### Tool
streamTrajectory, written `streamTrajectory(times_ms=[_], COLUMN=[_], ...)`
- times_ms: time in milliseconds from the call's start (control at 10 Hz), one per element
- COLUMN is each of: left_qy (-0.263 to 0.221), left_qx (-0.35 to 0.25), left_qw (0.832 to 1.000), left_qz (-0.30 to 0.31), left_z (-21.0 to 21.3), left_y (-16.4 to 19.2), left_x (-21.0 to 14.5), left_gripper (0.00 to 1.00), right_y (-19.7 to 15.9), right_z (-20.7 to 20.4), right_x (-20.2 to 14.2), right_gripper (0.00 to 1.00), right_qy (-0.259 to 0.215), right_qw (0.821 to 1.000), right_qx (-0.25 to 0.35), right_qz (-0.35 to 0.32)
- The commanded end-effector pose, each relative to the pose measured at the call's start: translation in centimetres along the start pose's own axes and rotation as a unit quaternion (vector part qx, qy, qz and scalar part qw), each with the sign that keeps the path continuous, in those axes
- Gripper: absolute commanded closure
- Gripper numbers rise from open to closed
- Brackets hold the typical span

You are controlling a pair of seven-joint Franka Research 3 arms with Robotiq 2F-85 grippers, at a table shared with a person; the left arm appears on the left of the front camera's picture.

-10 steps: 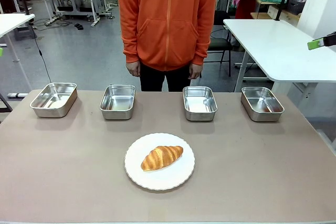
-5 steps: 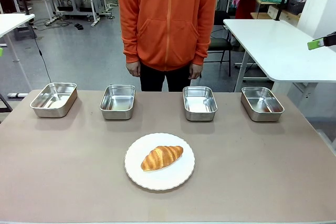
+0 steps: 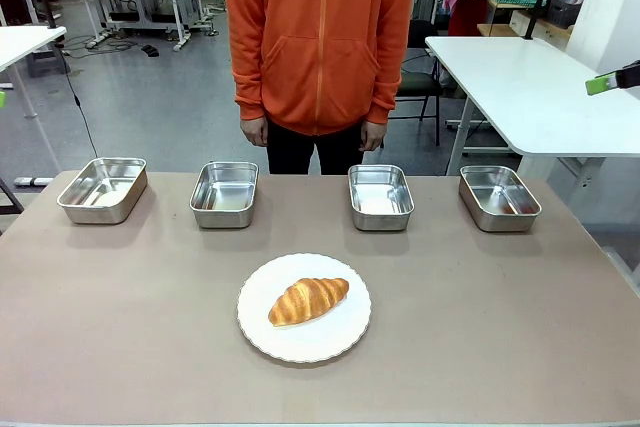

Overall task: Place the bread in the container.
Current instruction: Place the Butter Roll into the Airtight Container indicated by the human.

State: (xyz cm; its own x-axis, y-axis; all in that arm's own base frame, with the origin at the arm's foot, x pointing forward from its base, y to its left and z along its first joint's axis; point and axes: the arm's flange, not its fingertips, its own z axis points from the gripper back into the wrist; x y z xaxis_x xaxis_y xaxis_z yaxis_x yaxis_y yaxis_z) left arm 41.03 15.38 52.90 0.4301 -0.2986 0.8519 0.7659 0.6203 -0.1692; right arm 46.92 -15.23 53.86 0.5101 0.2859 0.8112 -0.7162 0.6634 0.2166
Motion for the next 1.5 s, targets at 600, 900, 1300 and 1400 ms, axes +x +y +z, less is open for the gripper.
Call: streamTrajectory(times_ms=[600,900,1300,1400], left_qy=[-0.001,-0.001,-0.001,-0.001], left_qx=[0.001,0.001,0.001,0.001], left_qw=[1.000,1.000,1.000,1.000], left_qz=[-0.001,-0.001,-0.001,-0.001], left_z=[0.09,0.09,0.09,0.09], left_y=[-0.01,-0.01,-0.01,-0.01], left_x=[-0.02,-0.02,-0.02,-0.02], left_gripper=[0.00,0.00,0.00,0.00], right_y=[0.04,0.04,0.04,0.04], right_z=[-0.07,-0.07,-0.07,-0.07], right_x=[0.15,0.15,0.15,0.15], right_gripper=[0.00,0.00,0.00,0.00], right_qy=[-0.003,-0.003,-0.003,-0.003], right_qw=[1.000,1.000,1.000,1.000], right_qx=[-0.004,-0.004,-0.004,-0.004], right_qz=[0.002,0.002,0.002,0.002])
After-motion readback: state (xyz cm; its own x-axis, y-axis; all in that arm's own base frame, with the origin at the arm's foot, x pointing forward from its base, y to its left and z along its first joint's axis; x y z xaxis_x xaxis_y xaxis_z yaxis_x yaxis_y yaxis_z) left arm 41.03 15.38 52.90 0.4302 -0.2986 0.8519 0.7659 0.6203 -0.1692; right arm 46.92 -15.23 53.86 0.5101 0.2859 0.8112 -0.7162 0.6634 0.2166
